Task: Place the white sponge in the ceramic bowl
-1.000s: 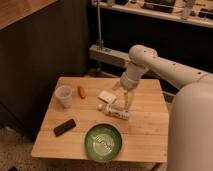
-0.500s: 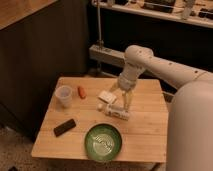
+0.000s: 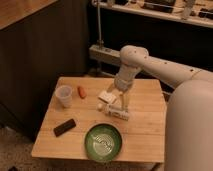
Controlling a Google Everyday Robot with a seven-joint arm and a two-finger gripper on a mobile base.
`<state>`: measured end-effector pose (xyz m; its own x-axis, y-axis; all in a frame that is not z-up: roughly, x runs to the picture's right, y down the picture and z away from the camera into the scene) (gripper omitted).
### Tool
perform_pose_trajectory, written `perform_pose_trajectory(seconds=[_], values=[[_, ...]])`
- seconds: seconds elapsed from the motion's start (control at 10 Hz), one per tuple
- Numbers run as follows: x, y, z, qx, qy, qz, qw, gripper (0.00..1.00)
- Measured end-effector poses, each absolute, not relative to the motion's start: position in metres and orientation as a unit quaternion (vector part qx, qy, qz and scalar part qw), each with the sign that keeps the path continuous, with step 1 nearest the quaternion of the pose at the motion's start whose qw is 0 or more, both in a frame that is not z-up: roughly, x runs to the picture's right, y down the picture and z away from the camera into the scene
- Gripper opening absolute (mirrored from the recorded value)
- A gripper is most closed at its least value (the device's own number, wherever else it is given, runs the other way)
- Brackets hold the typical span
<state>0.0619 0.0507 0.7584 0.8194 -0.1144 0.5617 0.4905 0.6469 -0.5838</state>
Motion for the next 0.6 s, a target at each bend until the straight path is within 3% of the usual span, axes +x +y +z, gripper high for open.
perform_pose_trajectory(seconds=[0.1, 0.6], values=[[0.065, 0.049, 0.759, -0.377, -0.243, -0.171, 0.877, 0.80], [0.058, -0.026, 0.769, -0.210, -0.238, -0.159, 0.935, 0.80]])
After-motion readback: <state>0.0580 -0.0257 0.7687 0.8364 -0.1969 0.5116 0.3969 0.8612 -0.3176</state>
